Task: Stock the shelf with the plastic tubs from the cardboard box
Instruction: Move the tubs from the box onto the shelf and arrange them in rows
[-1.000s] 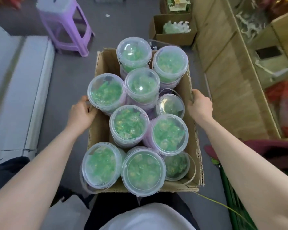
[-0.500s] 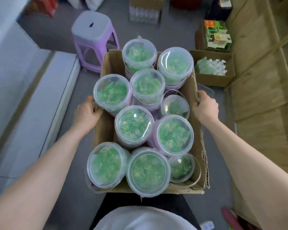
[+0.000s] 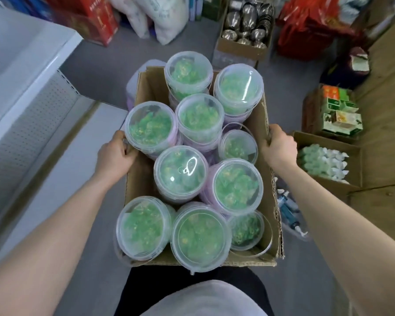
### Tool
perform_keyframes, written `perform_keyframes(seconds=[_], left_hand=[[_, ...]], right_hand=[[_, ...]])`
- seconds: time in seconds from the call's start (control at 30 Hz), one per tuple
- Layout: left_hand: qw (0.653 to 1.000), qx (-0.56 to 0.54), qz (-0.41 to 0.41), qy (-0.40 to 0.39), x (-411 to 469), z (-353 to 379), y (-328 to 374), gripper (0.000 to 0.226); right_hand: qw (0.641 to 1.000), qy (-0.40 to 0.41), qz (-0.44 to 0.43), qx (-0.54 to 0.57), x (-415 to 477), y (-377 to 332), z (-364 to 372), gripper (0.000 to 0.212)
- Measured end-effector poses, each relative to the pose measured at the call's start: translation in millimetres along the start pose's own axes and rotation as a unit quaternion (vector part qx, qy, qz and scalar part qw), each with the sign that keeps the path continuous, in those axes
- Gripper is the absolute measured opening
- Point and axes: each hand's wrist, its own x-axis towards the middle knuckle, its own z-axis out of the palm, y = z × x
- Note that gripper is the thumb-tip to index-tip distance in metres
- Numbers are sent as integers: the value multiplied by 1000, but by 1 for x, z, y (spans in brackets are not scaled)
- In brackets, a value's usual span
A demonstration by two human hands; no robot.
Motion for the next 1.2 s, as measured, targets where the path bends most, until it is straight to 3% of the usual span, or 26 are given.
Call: perform_keyframes(seconds=[0.47,0.73,0.97,1.2], left_hand=[[999,-19,-29,-30,332,-19,-40,36],[998,28,-44,-28,484,-9,-67,37],[995,53,-53,-60,580,13,-109,35],[993,62,-6,-98,650,36,-159,36]], right_hand=[[1000,-21,-6,-5,289,-167,75,37],[998,-63,5,13,426,-236,142,38],[996,-74,50,18,485,-274,205,34],[992,-64,112,8,487,-301,265,36]])
